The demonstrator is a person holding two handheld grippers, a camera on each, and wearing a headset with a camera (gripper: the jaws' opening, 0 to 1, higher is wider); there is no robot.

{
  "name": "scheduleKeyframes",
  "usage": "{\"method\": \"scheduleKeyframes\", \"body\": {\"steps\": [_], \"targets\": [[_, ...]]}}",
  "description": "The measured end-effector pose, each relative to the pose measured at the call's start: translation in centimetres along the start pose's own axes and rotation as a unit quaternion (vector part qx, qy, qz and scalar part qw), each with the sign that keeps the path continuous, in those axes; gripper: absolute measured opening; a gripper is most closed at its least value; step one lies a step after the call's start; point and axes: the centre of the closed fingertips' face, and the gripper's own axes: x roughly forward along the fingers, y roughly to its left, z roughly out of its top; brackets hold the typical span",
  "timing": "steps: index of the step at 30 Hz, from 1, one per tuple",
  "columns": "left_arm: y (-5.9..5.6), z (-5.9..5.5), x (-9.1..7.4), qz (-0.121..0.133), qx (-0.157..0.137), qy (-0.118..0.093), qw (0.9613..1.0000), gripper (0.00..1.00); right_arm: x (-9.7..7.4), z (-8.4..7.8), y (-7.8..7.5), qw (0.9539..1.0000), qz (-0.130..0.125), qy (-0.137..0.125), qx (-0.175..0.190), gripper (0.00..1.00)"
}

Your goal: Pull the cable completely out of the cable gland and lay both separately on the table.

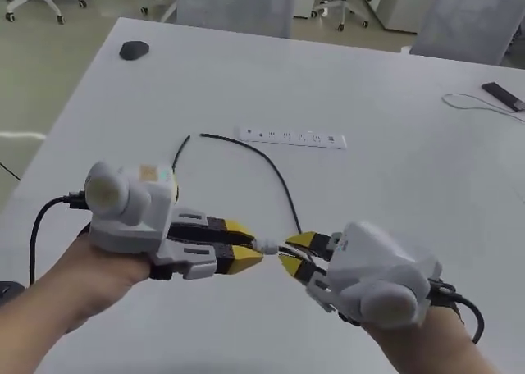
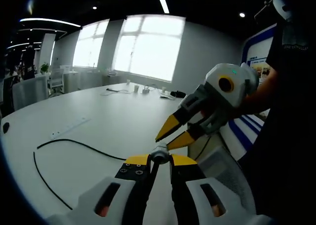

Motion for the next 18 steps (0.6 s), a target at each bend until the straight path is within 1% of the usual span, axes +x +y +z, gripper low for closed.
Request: {"method": "scheduleKeyframes", "body": {"steps": [2, 4, 8, 10, 11, 15, 18], "targets": [[0.3, 0.3, 0.0, 0.002, 0.003, -0.001, 1.0000, 0.15, 0.1, 0.4, -0.2, 0.9999, -0.004, -0.008, 0.005, 0.03], [0.7, 0.6, -0.1, 0.004, 0.000, -0.005, 1.0000, 0.15, 0.2, 0.7, -0.6, 0.9999, -0.010, -0.012, -0.003, 0.02], [1.2, 1.1, -0.2, 0.006, 0.001, -0.007, 1.0000, 0.15, 0.6, 1.1, -1.4, 0.9997, -0.019, -0.017, -0.004, 0.02], [1.3, 1.5, -0.4, 0.003, 0.005, -0.011, 0.9999, 0.15, 0.7, 1.4, -1.6, 0.9992, -0.024, -0.022, -0.023, 0.02], [1.4, 1.6, -0.5, 0.002, 0.004, -0.011, 0.9999, 0.15, 0.7, 1.5, -1.6, 0.9989, -0.021, -0.022, -0.036, 0.01], [1.3, 1.7, -0.6, 0.001, 0.004, -0.013, 0.9999, 0.15, 0.6, 1.7, -1.6, 0.9990, -0.017, -0.028, -0.030, 0.00], [1.1, 1.5, -0.6, 0.001, 0.007, -0.012, 0.9999, 0.15, 0.6, 1.5, -1.4, 0.9992, -0.014, -0.026, -0.029, 0.00]]}}
